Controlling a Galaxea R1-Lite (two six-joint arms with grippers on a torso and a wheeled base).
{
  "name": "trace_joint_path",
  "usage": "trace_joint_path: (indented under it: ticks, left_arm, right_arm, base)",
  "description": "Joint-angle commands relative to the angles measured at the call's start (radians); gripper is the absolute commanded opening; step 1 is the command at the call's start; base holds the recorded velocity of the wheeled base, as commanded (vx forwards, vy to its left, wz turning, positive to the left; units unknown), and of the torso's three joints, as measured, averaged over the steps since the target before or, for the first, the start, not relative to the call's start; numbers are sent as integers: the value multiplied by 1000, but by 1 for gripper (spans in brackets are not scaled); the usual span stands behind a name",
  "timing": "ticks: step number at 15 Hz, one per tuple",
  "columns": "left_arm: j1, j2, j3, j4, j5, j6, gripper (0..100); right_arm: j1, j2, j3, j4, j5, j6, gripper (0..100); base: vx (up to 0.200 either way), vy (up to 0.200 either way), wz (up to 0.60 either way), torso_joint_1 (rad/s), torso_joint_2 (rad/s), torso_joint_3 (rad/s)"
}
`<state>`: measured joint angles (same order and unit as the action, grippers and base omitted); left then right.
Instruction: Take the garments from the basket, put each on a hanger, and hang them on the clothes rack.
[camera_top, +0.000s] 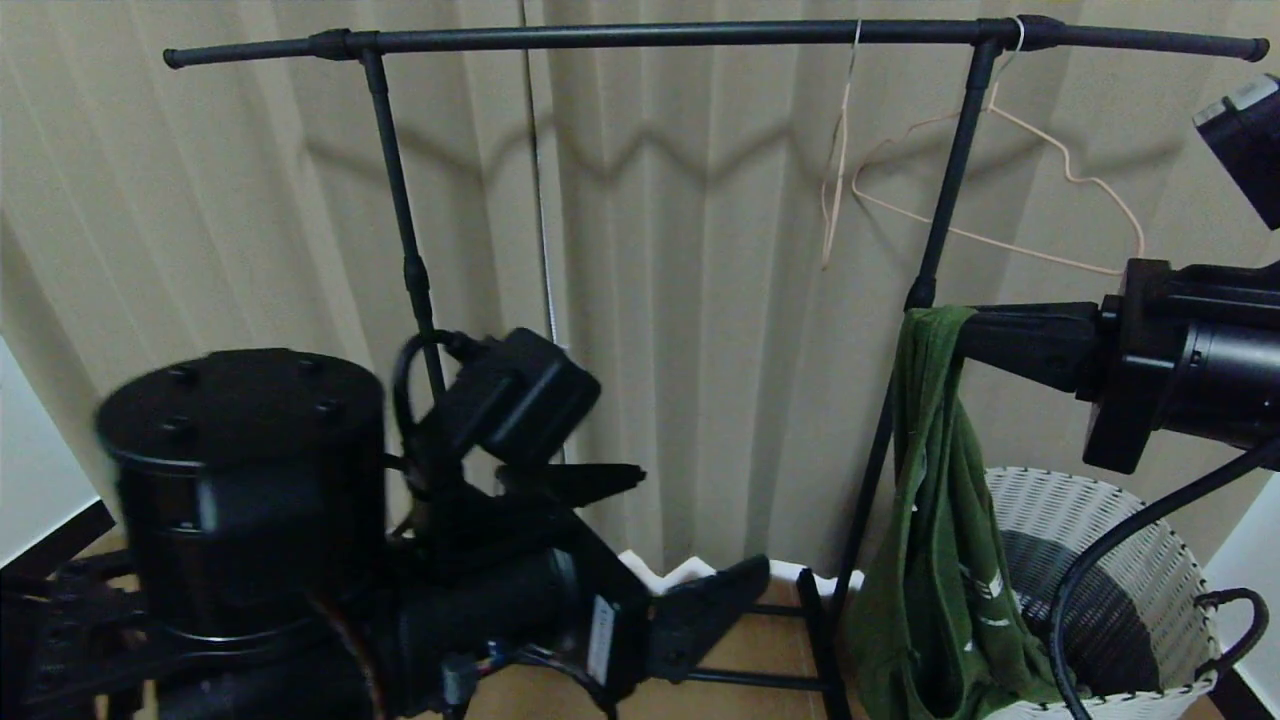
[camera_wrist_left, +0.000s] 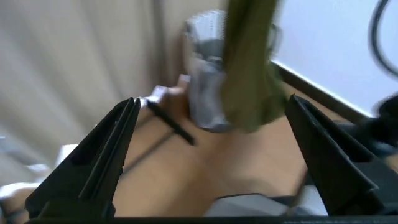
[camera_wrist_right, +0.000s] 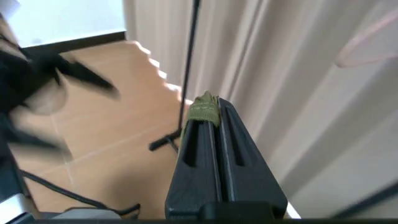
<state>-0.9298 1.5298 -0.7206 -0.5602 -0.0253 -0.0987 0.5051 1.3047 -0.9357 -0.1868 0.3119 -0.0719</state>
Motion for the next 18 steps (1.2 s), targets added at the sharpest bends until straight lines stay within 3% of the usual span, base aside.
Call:
trace_joint_path:
  ticks: [1,5,7,14,18]
  left_arm:
    - [-87,148,-69,-10,33,-52,100]
    - [-118,225,-161,-26,73,-122,100]
    - [-110,277,-175,-101,77,-150,100]
    - [-40,385,-224,-115,113,-148,100]
    - [-34,391,-135,-102,162,-90,100]
  right_arm:
    - [24,2,6,-13,9,3,0]
    - [66,34,5,-45,42,3,0]
    - [69,38,-2,-45,42,1,0]
    - [69,34,2,-45,42,1,0]
    - [69,30,-25,-45,41,0,0]
  base:
    - [0,0,0,0,0,0]
    - [0,0,0,0,0,0]
    - [0,0,0,0,0,0]
    - [0,0,0,0,0,0]
    - [0,0,0,0,0,0]
